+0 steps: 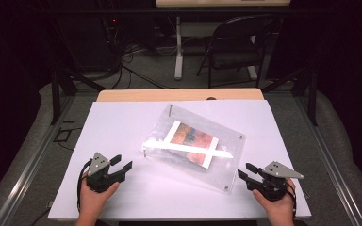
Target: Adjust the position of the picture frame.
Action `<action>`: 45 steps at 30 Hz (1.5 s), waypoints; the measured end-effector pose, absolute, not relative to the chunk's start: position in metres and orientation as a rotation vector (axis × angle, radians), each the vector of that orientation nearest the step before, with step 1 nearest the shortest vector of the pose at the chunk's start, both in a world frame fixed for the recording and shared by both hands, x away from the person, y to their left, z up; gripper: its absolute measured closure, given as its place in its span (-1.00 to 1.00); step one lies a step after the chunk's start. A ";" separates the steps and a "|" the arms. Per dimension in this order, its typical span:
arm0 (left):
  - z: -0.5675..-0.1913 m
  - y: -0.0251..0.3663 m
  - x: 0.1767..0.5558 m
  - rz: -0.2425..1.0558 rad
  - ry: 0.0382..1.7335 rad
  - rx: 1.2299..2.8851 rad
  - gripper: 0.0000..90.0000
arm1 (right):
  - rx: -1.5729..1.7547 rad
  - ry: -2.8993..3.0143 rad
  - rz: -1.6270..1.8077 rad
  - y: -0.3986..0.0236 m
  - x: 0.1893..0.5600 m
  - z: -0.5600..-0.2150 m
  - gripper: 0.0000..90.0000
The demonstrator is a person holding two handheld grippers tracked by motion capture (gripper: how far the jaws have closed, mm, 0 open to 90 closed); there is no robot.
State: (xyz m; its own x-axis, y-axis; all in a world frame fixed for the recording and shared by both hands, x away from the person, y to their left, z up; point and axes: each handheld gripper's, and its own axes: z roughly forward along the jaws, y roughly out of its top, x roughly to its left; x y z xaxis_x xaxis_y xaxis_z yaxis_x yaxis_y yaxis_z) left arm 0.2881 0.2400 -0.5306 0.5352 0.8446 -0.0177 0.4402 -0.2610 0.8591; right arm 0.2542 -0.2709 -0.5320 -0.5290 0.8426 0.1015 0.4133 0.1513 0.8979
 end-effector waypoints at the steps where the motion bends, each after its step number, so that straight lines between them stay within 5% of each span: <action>1: -0.531 0.242 0.289 0.558 1.048 1.888 0.18 | 1.184 2.006 1.355 -0.271 0.254 -0.531 0.24; 8: -0.535 0.241 0.299 0.438 1.077 1.906 0.33 | 1.172 1.998 1.388 -0.272 0.252 -0.527 0.24; 13: -0.536 0.228 0.307 0.477 1.039 1.966 0.13 | 1.189 1.986 1.403 -0.276 0.252 -0.528 0.23; 20: -0.541 0.226 0.320 0.424 1.026 1.987 0.26 | 1.194 1.979 1.416 -0.278 0.251 -0.527 0.21; 31: -0.547 0.214 0.339 0.386 1.027 2.004 0.17 | 1.177 1.988 1.414 -0.277 0.251 -0.527 0.24; 45: -0.556 0.194 0.356 0.399 0.999 2.062 0.55 | 1.181 1.998 1.427 -0.277 0.251 -0.528 0.25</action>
State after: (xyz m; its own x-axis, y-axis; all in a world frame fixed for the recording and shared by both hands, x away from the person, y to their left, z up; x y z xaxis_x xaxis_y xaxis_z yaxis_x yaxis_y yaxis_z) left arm 0.3560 0.1936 -0.5558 0.6398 0.7665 -0.0568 0.5167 -0.3742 0.7700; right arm 0.2510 -0.2769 -0.5281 -0.5548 0.8206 0.1373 0.3964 0.1156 0.9108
